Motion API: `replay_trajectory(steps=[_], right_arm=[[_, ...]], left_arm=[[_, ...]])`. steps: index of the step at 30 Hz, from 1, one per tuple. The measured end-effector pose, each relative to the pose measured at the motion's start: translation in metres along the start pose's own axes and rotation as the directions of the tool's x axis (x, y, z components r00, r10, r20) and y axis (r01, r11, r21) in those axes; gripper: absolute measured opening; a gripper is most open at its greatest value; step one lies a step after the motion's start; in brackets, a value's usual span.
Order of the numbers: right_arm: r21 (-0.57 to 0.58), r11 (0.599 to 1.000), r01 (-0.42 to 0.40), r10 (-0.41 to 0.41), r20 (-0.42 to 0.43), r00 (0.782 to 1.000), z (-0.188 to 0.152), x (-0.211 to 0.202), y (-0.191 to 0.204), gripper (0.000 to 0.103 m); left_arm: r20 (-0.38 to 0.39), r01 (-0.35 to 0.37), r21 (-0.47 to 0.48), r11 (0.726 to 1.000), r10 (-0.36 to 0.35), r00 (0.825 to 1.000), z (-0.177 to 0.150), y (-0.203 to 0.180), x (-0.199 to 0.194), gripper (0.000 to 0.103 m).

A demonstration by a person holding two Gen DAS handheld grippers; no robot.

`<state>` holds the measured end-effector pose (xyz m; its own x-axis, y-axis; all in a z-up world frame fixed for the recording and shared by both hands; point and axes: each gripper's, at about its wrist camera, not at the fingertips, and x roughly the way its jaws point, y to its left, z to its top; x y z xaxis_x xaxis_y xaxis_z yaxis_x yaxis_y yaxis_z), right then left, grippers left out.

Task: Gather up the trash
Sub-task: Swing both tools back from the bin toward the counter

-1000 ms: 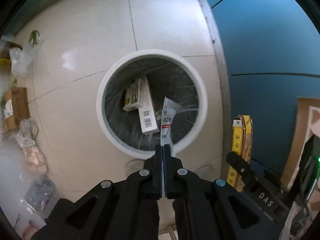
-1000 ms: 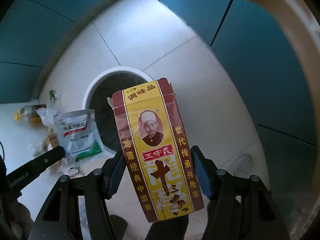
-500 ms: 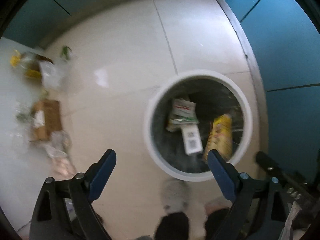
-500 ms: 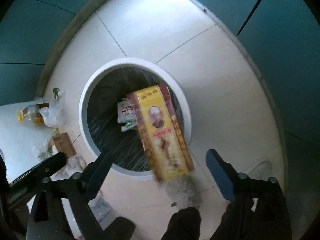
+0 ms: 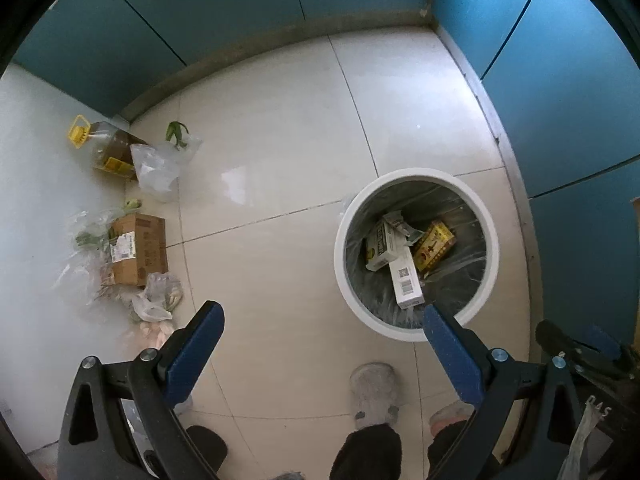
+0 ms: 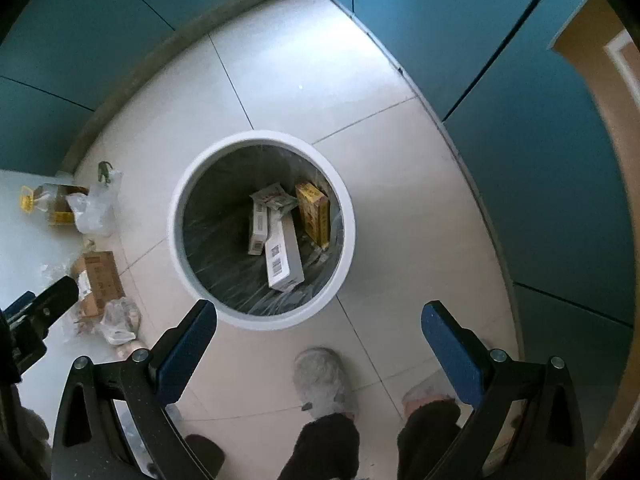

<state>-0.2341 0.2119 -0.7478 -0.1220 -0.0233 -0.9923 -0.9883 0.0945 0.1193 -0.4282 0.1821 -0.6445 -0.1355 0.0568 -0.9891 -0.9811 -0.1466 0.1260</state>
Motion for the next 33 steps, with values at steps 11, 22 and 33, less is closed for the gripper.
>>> replay_trajectory(steps=[11, 22, 33], right_arm=[[-0.085, 0.996, -0.004, 0.012, 0.101, 0.995, -0.026, -0.126, 0.023, 0.103], [-0.104, 0.994, -0.011, 0.028, 0.163, 0.986, -0.062, -0.284, 0.031, 0.103], [-0.093, 0.99, -0.105, 0.125, 0.241, 0.962, -0.102, -0.436, 0.026, 0.103]], left_arm=[[0.024, 0.05, 0.037, 0.998, -0.051, 0.998, -0.027, 0.004, -0.105, 0.102], [0.104, 0.075, 0.071, 0.995, -0.082, 0.991, -0.05, 0.015, -0.253, 0.102], [0.248, -0.004, 0.084, 0.996, -0.017, 0.969, -0.075, 0.017, -0.377, 0.102]])
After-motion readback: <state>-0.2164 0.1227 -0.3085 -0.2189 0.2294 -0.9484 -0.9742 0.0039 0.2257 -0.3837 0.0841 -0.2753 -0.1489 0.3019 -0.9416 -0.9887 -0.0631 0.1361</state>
